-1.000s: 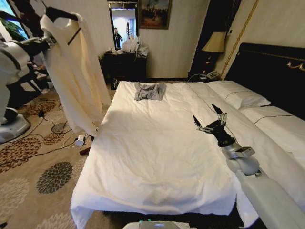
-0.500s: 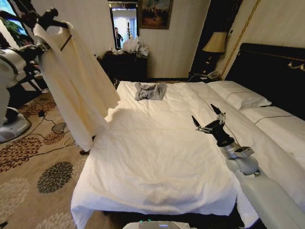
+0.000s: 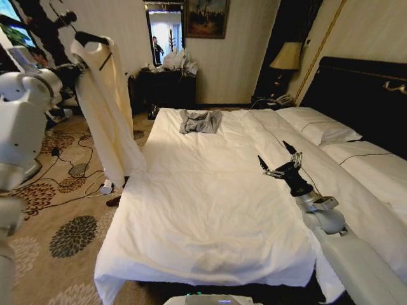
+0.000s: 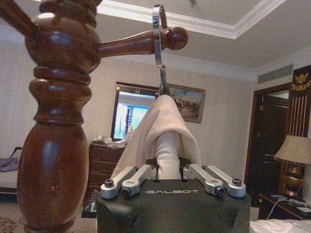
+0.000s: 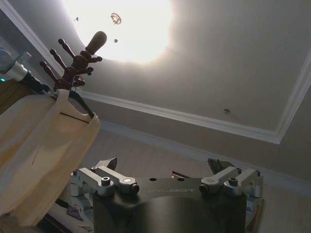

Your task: Pick up the clothes from the bed and hang them on the clothes hanger.

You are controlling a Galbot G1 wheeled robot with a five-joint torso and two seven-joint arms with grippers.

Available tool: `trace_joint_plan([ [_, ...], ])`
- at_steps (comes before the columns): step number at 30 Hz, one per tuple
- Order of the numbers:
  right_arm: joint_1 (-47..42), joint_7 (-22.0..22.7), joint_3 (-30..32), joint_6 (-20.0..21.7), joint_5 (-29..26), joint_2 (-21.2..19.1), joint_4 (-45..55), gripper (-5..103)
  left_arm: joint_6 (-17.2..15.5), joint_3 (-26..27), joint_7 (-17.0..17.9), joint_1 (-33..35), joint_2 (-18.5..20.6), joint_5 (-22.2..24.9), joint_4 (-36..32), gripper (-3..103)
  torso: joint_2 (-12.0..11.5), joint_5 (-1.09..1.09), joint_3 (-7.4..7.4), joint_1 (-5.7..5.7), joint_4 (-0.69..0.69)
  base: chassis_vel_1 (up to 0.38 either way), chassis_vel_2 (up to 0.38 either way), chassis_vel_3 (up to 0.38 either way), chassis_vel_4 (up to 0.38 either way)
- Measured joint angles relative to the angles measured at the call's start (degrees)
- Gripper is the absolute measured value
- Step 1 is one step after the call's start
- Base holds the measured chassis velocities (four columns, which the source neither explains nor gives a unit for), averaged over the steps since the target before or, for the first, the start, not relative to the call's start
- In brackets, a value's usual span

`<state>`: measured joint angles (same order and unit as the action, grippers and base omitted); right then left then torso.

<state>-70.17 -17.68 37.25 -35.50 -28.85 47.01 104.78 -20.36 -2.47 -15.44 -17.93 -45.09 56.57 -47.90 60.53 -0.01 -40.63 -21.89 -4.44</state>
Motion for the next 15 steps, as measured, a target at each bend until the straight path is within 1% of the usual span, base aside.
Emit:
trace_joint_plan([
  [3, 0.0, 0.0, 0.1, -0.2, 0.0, -0.1, -0.3, 100, 0.2, 0.1, -0.6, 0.0, -0.4, -0.5, 1.0, 17, 0.0, 0.01, 0.01, 0.01, 0.02, 0.000, 0.000, 0.000, 0.000],
  [6, 0.1, 0.0, 0.1, -0.3, -0.1, -0.1, -0.4, 100, 0.2, 0.1, -0.9, 0.4, -0.6, -0.8, 1.0, 17, 0.0, 0.01, 0.01, 0.01, -0.01, 0.000, 0.000, 0.000, 0.000],
  [15, 0.6, 0.0, -0.4, -0.3, -0.2, -0.2, -0.5, 100, 0.2, -0.1, -0.6, 1.8, -0.5, -0.7, -0.7, 17, 0.0, 0.01, 0.01, 0.01, -0.01, 0.000, 0.000, 0.000, 0.000],
])
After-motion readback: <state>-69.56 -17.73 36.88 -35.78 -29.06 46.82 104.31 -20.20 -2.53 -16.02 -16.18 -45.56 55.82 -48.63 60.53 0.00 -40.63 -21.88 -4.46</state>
